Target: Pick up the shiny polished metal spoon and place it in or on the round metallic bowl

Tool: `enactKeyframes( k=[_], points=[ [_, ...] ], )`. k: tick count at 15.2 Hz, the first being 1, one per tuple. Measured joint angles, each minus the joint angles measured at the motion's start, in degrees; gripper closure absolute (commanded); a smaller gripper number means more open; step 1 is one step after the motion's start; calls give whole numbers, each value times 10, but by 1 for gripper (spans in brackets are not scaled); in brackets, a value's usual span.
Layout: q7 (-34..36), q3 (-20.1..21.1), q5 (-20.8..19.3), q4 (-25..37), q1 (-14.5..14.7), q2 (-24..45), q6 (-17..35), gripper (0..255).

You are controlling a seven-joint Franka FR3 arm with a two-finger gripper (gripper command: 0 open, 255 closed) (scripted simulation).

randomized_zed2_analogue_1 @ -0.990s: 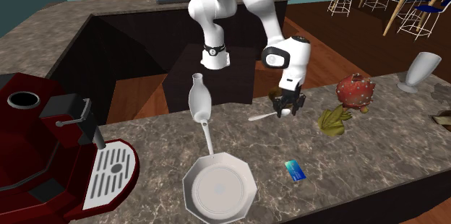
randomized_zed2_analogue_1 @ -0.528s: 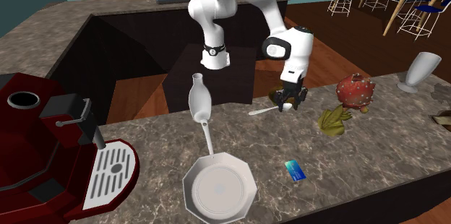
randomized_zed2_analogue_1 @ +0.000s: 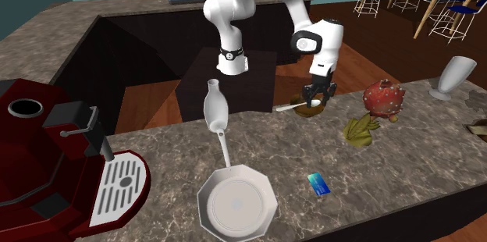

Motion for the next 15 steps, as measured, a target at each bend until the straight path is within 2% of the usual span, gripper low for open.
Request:
enactKeyframes(
  k=[10, 15],
  points=[
    [165, 32, -20, -12, 118, -8, -26, 255],
    [208, 9, -61, -4, 144, 25, -10, 255]
  ],
)
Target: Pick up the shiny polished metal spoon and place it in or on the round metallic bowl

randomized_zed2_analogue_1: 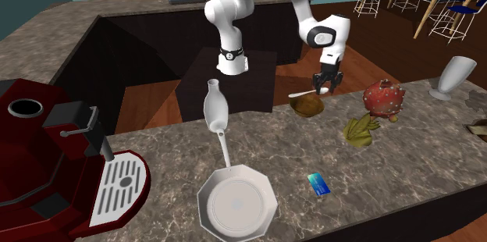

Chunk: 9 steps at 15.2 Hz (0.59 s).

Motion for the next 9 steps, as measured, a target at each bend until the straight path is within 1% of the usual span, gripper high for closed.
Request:
enactKeyframes(
  k=[9],
  points=[
    [66, -56, -79, 22, 42, 68, 39, 255]
  ],
)
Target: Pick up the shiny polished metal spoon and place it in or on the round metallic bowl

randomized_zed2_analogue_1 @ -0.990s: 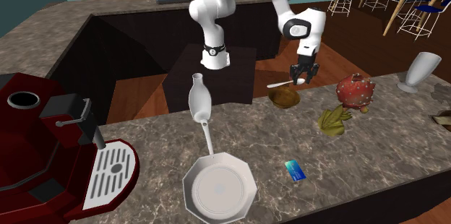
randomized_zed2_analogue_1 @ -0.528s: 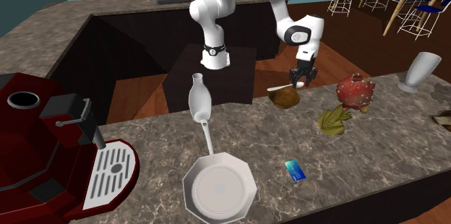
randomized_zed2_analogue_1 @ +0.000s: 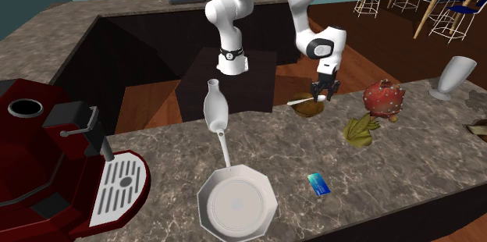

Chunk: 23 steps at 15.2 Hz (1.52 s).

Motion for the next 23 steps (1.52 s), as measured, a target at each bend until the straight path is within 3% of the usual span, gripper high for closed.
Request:
enactKeyframes(
  k=[7, 8, 14, 19, 23],
  points=[
    [6, -5, -7, 5, 5, 8, 3, 255],
    [6, -5, -7, 5, 5, 8, 3, 0],
    [6, -5, -7, 5, 5, 8, 3, 0],
    [-43, 50, 62, -24, -29, -60, -32, 0],
    [-51, 55, 71, -29, -35, -68, -35, 0]
  ],
)
